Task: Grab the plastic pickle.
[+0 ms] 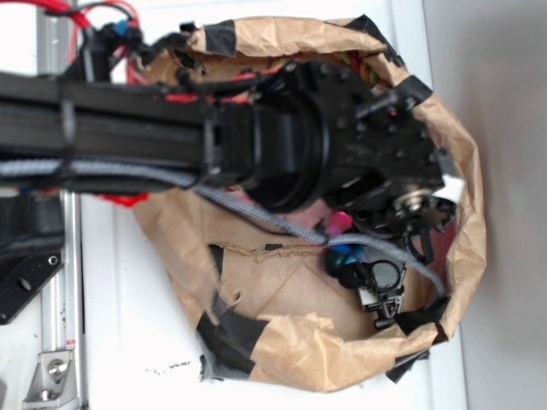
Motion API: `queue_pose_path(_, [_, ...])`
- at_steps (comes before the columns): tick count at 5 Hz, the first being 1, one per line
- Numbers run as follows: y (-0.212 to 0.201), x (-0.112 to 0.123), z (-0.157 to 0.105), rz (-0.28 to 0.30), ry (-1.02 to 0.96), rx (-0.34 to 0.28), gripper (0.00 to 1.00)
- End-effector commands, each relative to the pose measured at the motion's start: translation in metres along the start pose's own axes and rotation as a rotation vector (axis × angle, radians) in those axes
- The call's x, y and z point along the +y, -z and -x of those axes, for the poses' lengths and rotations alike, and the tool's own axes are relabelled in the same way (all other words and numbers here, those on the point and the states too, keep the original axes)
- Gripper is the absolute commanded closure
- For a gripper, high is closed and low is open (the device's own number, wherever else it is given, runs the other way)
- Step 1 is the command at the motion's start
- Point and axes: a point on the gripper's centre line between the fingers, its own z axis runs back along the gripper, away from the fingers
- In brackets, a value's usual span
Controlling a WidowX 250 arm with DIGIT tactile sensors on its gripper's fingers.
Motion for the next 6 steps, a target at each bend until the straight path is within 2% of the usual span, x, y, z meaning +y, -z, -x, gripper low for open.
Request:
queue_pose_path(1, [-0.003, -0.008, 0.021, -0.016, 0.045, -0.012, 0.0])
queue_pose_path(2, [0.002, -0.008, 0.018, -0.021, 0.03, 0.004, 0.0])
queue_pose_path(3, [0.004, -0.014, 0.007, -0.055, 0.055, 0.006, 0.0])
queue_pose_path(4, [0.004, -0.014, -0.001, -0.063, 0.089, -0.005, 1.0])
queue_pose_path(5, [-0.009, -0.012, 0.0, -0.069, 0.124, -0.028, 1.0])
queue_pose_path(6, [-0.057, -0.004, -0.008, -0.103, 0.229, -0.105, 1.0])
